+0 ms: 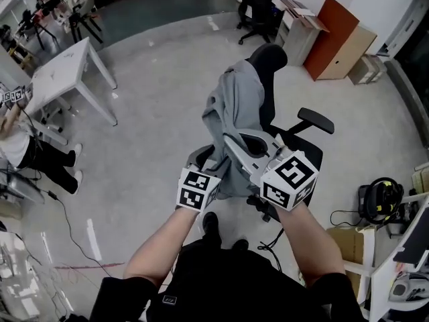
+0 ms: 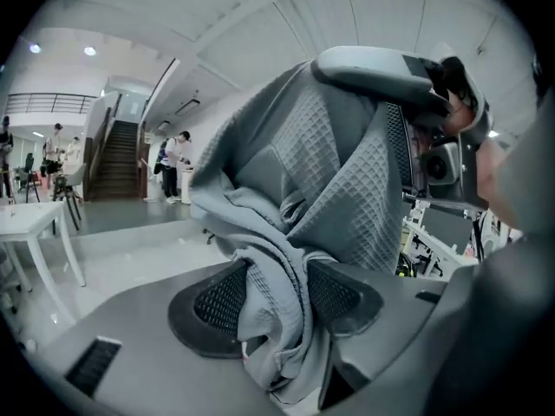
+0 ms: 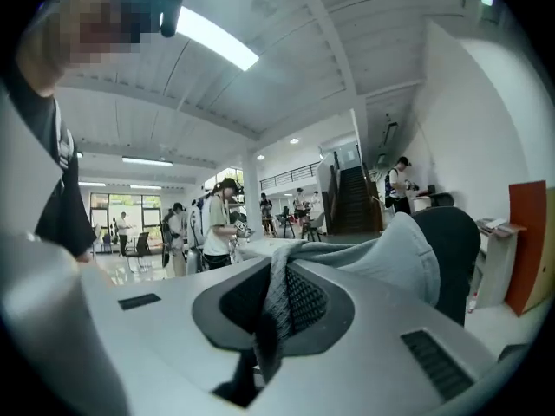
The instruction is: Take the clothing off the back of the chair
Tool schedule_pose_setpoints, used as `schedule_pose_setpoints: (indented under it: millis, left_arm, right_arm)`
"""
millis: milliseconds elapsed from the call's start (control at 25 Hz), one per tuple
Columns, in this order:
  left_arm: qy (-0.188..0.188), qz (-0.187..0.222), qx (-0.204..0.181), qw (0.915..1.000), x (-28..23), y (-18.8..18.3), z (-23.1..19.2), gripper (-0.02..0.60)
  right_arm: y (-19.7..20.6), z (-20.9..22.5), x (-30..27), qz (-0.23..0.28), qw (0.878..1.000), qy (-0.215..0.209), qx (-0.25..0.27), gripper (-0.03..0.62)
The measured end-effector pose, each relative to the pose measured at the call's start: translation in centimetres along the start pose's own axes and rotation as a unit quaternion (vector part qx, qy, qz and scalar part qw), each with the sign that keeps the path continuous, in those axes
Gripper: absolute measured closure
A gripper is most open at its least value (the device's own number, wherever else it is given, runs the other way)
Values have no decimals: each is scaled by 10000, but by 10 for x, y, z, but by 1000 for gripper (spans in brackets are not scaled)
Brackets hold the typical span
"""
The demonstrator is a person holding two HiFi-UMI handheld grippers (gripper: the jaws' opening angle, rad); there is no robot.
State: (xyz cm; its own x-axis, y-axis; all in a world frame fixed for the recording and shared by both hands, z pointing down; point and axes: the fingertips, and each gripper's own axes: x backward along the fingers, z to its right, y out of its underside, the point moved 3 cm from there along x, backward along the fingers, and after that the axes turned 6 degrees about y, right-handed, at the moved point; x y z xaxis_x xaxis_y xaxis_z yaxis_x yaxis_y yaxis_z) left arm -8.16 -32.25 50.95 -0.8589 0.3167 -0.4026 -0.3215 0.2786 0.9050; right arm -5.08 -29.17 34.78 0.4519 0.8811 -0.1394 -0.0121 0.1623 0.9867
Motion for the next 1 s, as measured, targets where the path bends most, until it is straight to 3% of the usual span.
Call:
schedule_pose_setpoints:
  millis: [240, 360, 600, 760, 1000]
  left_arm:
    - [-40, 183, 132, 9997, 29, 12, 44, 359]
    - [-26, 246, -1, 9997, 48, 14, 74, 359]
    - [112, 357, -195, 9991, 82, 13, 133, 341]
    - [230, 173, -233, 9993, 90, 23, 159, 310]
    - [540, 46, -508, 9972, 92, 27, 197, 311]
  right_arm:
    - [-11, 12, 63, 711, 9908, -25, -1149, 566]
    - [-20, 19, 93, 920, 9853, 54, -1438, 566]
    - [-34, -13, 136, 1071, 9870, -295, -1165, 566]
    - [-19, -51, 148, 750, 9933, -526, -705, 566]
    - [2, -79, 175, 399, 9972, -356, -513, 565]
